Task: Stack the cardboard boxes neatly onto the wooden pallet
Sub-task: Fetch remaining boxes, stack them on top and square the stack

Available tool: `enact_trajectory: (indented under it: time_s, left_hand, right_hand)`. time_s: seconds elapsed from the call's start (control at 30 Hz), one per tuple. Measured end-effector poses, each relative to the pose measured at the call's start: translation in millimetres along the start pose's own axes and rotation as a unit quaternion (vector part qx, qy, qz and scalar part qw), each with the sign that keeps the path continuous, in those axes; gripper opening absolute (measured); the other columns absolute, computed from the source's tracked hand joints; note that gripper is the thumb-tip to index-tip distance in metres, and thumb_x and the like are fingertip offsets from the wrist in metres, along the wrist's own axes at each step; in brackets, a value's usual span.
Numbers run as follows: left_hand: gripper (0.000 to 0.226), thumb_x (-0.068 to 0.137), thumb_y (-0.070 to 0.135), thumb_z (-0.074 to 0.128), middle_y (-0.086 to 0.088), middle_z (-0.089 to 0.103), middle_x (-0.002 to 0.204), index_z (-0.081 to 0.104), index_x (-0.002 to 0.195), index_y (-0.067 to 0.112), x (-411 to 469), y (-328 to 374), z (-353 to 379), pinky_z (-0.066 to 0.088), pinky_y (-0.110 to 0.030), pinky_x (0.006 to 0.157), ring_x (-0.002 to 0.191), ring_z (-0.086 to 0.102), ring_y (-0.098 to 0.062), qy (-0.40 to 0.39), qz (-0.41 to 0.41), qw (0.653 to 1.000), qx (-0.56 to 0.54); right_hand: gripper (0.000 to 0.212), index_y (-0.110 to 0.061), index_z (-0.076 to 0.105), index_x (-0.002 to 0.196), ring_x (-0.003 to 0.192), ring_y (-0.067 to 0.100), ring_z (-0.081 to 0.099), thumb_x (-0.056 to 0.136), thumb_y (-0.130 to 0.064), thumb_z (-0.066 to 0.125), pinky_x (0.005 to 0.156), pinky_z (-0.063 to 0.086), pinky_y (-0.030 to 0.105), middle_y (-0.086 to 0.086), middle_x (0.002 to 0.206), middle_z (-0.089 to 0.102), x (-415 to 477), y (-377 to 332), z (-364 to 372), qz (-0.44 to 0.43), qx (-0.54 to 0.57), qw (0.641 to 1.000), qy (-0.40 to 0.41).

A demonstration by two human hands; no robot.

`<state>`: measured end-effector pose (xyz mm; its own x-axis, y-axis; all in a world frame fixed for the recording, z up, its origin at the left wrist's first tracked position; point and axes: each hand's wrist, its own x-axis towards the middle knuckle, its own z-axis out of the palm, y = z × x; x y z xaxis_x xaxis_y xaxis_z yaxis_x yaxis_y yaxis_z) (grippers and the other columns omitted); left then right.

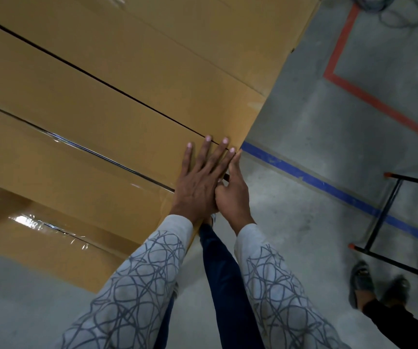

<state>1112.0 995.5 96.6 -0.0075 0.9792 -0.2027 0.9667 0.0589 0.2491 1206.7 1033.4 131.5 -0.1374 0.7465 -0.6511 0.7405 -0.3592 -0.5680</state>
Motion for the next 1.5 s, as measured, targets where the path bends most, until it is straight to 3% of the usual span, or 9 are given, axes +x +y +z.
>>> enact_trajectory:
  time_s: [0.27, 0.5, 0.73, 1.03, 1.1, 1.2, 1.27, 1.37, 1.5]
  left_hand:
    - [0.096, 0.091, 0.061, 0.049, -0.003, -0.009, 0.173, 0.001, 0.166, 0.023, -1, 0, 2, 0.006, -0.063, 0.124, 0.158, -0.01, -0.034, 0.008, 0.0, 1.0, -0.001]
    - [0.09, 0.095, 0.049, 0.047, -0.003, -0.01, 0.173, -0.002, 0.166, 0.023, -1, 2, 2, 0.006, -0.064, 0.123, 0.158, -0.011, -0.034, 0.005, 0.002, 1.0, 0.0]
    - [0.091, 0.096, 0.05, 0.049, -0.004, -0.011, 0.173, -0.002, 0.166, 0.022, -1, 2, 1, 0.005, -0.063, 0.124, 0.158, -0.011, -0.033, 0.012, 0.004, 1.0, 0.016]
    - [0.088, 0.091, 0.042, 0.063, -0.004, 0.006, 0.173, 0.02, 0.164, 0.019, -2, 0, -3, 0.015, -0.066, 0.121, 0.159, 0.003, -0.032, 0.058, 0.015, 0.997, -0.043]
    - [0.081, 0.091, 0.038, 0.064, -0.006, 0.015, 0.172, 0.032, 0.161, 0.014, 0, 0, -5, 0.019, -0.066, 0.12, 0.159, 0.009, -0.03, 0.079, 0.026, 0.99, -0.11]
    - [0.057, 0.091, 0.027, 0.051, -0.01, 0.041, 0.161, 0.057, 0.145, 0.011, 16, 3, -16, 0.02, -0.061, 0.122, 0.156, 0.023, -0.029, 0.129, 0.03, 0.972, -0.194]
    - [0.046, 0.094, 0.022, 0.047, -0.011, 0.056, 0.148, 0.066, 0.135, 0.011, 41, 9, -29, 0.021, -0.057, 0.123, 0.151, 0.034, -0.03, 0.171, 0.012, 0.967, -0.188]
    - [0.047, 0.101, 0.024, 0.047, -0.011, 0.049, 0.155, 0.057, 0.145, 0.01, 97, 21, -45, 0.023, -0.055, 0.123, 0.152, 0.032, -0.031, 0.192, -0.004, 0.97, -0.146]
    - [0.064, 0.103, 0.031, 0.049, -0.01, 0.022, 0.17, 0.032, 0.16, 0.008, 187, 25, -48, 0.015, -0.053, 0.126, 0.158, 0.015, -0.032, 0.14, 0.024, 0.987, -0.068]
  right_hand:
    - [0.084, -0.041, 0.003, 0.165, 0.135, 0.015, 0.054, 0.102, -0.012, 0.051, 0.099, 0.038, 0.022, -0.014, 0.168, 0.028, 0, 3, 2, 0.003, 0.009, 1.0, 0.005]
    - [0.085, -0.036, 0.004, 0.166, 0.142, 0.014, 0.046, 0.102, -0.007, 0.052, 0.1, 0.032, 0.018, -0.013, 0.169, 0.024, 1, 5, -3, -0.009, -0.003, 1.0, -0.002]
    - [0.088, -0.034, 0.004, 0.165, 0.143, 0.016, 0.046, 0.1, -0.004, 0.054, 0.107, 0.037, 0.024, -0.008, 0.169, 0.028, 2, 7, -3, -0.017, -0.014, 1.0, -0.009]
    - [0.094, -0.031, -0.01, 0.165, 0.146, 0.015, 0.04, 0.1, -0.015, 0.056, 0.104, 0.044, 0.031, -0.014, 0.172, 0.011, 3, 2, -5, -0.047, -0.047, 0.997, -0.03]
    - [0.088, -0.035, -0.003, 0.165, 0.143, 0.015, 0.044, 0.101, -0.017, 0.054, 0.108, 0.045, 0.033, -0.011, 0.17, 0.02, 2, -2, -8, -0.033, 0.001, 0.999, -0.036]
    - [0.063, -0.038, 0.041, 0.156, 0.131, 0.016, 0.058, 0.1, -0.011, 0.052, 0.109, 0.047, 0.037, -0.006, 0.147, 0.058, 8, -8, -28, 0.027, 0.11, 0.992, 0.046]
    - [0.051, -0.028, 0.058, 0.146, 0.13, 0.019, 0.058, 0.1, -0.006, 0.052, 0.112, 0.045, 0.036, -0.004, 0.137, 0.064, 24, -13, -47, 0.042, 0.132, 0.982, 0.131]
    - [0.047, -0.026, 0.05, 0.152, 0.136, 0.015, 0.053, 0.105, -0.021, 0.056, 0.116, 0.041, 0.04, -0.004, 0.151, 0.055, 61, -31, -74, 0.024, 0.178, 0.964, 0.195]
    - [0.056, -0.032, 0.033, 0.161, 0.147, 0.012, 0.04, 0.108, -0.029, 0.052, 0.121, 0.036, 0.042, -0.003, 0.162, 0.041, 133, -63, -108, -0.049, 0.208, 0.955, 0.204]
